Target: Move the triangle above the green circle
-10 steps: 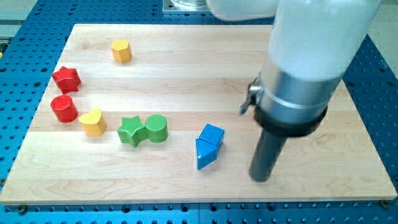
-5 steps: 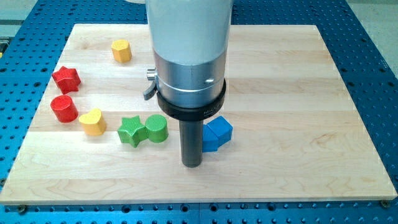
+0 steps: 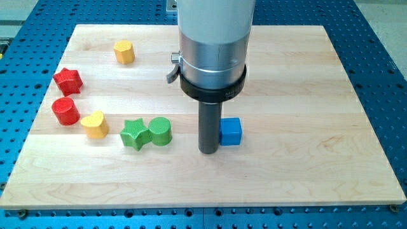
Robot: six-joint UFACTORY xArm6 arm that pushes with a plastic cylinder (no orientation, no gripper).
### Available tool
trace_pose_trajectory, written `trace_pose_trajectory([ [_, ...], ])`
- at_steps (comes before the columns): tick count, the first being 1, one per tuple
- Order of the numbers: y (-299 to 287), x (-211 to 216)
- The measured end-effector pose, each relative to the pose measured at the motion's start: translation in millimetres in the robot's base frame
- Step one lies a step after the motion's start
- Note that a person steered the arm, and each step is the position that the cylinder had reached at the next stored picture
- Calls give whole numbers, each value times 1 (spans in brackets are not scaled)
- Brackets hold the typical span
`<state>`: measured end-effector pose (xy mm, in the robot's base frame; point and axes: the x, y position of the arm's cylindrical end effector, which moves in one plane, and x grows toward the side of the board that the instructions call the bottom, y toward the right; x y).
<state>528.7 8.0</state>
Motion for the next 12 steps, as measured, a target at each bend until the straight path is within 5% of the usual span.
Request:
trace_pose_trajectory([
  [4, 31, 14],
  [8, 42, -16],
  [12, -38, -57],
])
